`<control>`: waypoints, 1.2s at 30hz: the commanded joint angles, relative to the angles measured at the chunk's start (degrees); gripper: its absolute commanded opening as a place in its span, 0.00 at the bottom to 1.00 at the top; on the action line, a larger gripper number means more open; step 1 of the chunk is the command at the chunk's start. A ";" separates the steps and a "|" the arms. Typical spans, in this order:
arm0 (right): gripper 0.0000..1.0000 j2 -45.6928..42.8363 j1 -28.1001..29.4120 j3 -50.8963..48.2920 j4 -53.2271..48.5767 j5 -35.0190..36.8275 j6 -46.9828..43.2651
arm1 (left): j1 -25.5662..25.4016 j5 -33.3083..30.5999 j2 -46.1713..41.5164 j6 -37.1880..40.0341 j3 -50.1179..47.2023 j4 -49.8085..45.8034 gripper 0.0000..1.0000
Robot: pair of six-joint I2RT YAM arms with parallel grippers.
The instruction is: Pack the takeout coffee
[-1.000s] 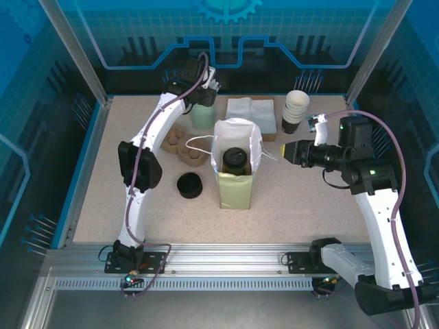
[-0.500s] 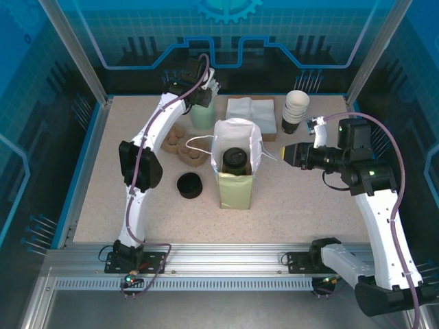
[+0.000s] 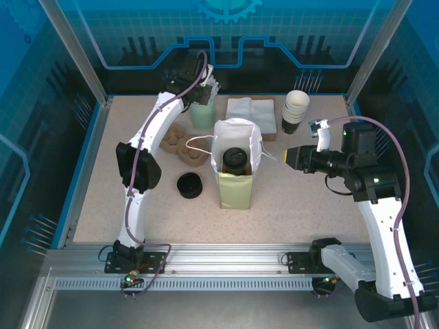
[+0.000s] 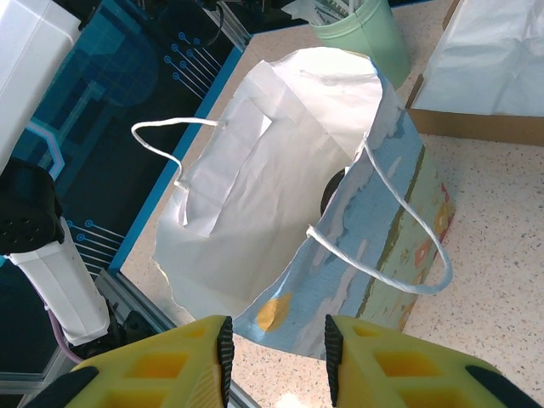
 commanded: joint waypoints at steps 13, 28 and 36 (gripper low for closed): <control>0.37 -3.87 -0.94 -1.93 0.05 -2.35 0.96 | -2.11 1.03 -26.53 -4.52 2.92 -3.05 0.10; 0.40 -5.85 -1.43 -4.96 2.34 -2.34 2.57 | -6.63 20.28 -49.97 -16.32 -9.57 -9.59 0.07; 0.41 -5.70 -1.89 -2.89 1.82 -2.45 1.34 | -16.60 19.33 -56.07 -17.92 -23.94 -14.19 0.01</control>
